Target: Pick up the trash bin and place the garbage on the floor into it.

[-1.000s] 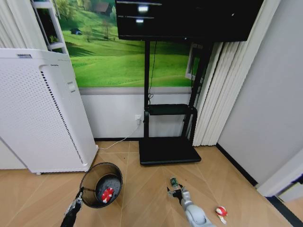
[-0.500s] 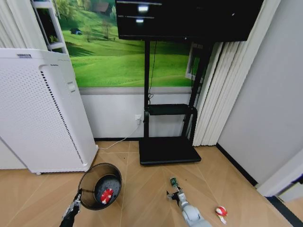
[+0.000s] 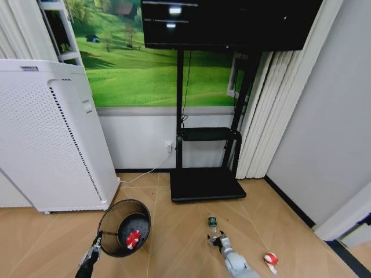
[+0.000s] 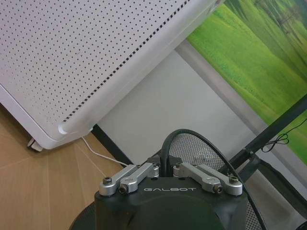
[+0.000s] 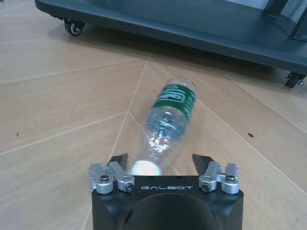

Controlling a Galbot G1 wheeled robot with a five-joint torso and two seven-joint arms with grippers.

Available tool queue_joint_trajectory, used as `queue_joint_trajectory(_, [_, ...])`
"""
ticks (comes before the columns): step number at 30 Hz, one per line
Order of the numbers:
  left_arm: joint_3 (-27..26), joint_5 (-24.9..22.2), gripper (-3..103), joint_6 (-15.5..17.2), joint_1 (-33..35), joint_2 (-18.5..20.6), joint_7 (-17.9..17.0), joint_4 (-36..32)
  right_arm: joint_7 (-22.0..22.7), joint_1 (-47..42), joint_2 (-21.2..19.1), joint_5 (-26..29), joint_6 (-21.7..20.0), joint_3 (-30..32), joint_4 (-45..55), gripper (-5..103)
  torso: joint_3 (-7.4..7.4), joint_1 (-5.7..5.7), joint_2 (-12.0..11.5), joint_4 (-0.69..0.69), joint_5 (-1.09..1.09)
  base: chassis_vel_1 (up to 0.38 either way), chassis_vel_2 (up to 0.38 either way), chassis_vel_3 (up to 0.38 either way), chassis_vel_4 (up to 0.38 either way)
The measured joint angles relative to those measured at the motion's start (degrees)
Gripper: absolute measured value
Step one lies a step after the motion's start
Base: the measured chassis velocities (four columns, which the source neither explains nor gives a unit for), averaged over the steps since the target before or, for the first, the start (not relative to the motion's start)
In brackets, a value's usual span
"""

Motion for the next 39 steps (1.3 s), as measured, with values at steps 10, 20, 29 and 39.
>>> queue_joint_trajectory(10, [-0.17,-0.85,7,-0.24,0.24,0.4,0.08,-0.27,0.73,0.08,0.46,-1.19,-0.77,0.19,-1.23,45,0.0,0.0,0.0,0.0,0.0,0.0,0.0,0.0,0.0])
queue_joint_trajectory(20, [-0.21,-1.54,7,-0.5,0.41,0.21,0.12,-0.09,0.38,-0.14,0.08,-1.85,-0.68,0.19,-1.42,30,0.0,0.0,0.0,0.0,0.0,0.0,0.0,0.0,0.0])
queue_joint_trajectory(29, [0.37,1.28,7,0.18,-1.44,0.06,-0.57,-0.02,-1.04,-2.96,-2.13,1.19,4.71,2.32,4.95,30,0.0,0.0,0.0,0.01,0.01,0.0,0.0,0.0,0.0])
queue_joint_trajectory(39, [5.24,7.35,7,2.75,-14.94,5.79,-6.48,3.93,-8.97,-19.67,-6.79,12.88,12.14,15.97,34.92,30,0.0,0.0,0.01,-0.03,0.01,0.0,0.0,0.0,0.0])
